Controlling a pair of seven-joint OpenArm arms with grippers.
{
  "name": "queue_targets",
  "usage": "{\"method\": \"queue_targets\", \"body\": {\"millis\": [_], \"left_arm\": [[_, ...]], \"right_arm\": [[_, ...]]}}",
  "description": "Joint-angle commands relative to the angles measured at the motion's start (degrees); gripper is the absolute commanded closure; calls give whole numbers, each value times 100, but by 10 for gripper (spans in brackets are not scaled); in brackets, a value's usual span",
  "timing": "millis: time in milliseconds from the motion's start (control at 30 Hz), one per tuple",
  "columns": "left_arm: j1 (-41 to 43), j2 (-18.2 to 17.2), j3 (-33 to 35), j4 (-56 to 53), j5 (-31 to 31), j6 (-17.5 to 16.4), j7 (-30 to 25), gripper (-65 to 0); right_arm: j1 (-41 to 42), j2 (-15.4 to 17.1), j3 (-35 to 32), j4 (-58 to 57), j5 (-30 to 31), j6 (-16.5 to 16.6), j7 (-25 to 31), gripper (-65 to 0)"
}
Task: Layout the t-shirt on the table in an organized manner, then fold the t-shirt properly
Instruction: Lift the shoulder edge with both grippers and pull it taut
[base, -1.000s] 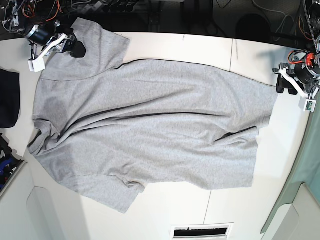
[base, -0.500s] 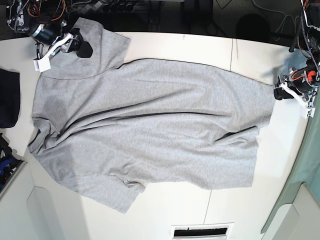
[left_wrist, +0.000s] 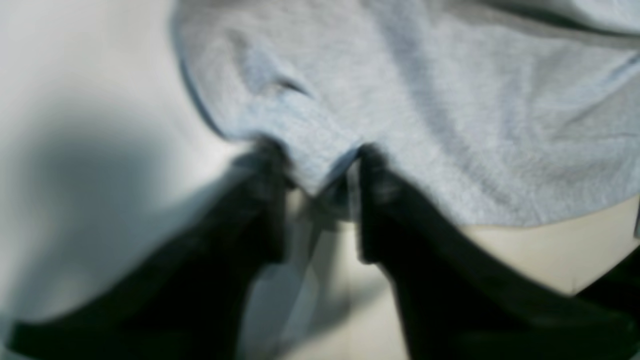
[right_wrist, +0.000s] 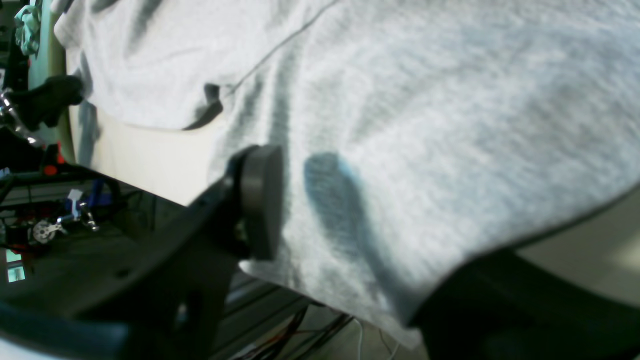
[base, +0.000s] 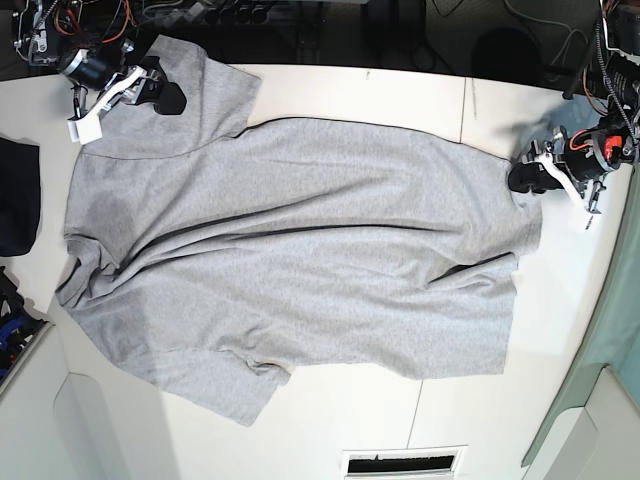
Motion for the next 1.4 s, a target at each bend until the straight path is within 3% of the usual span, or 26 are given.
{"method": "queue_targets", "body": {"millis": [0,33,100,300,533,900,1067,1233,1367], "left_arm": [[-11,-85,83,42,61,-24,63,-44],[-11,-83,151,42,61,-24,17,0],[-11,-85,179,44,55,-33,-28,0],[225,-470,155,387,-560,-95,-17,0],[1399,-1010,146,1735,-758,-95,-20,0],[2518,-1016,-1222,2918,-1084,-95,-20,0],[2542,-990,-1327,2977,-1158,-95,-205,0],[2236,-791,-1298,2962,-304,-95,-1099,0],[1904,-656,-1143,2903,57,-95,-1145,0]], "right_arm": [[-17,61,11,44,-37,-17,-83,-223],[-17,61,11,44,-37,-17,-81,-162],[-17,63,13,44,-35,-20,-81,-4],[-83,81,243,184,-17,-17,-234,0],[-466,98,841,1069,76,-15,-302,0],[-1051,109,1587,2413,308,-17,-511,0],[-933,109,1683,2555,313,-15,-208,0],[-203,114,1604,2483,-37,-17,-181,0],[402,280,1447,2100,-197,-17,-39,0]]}}
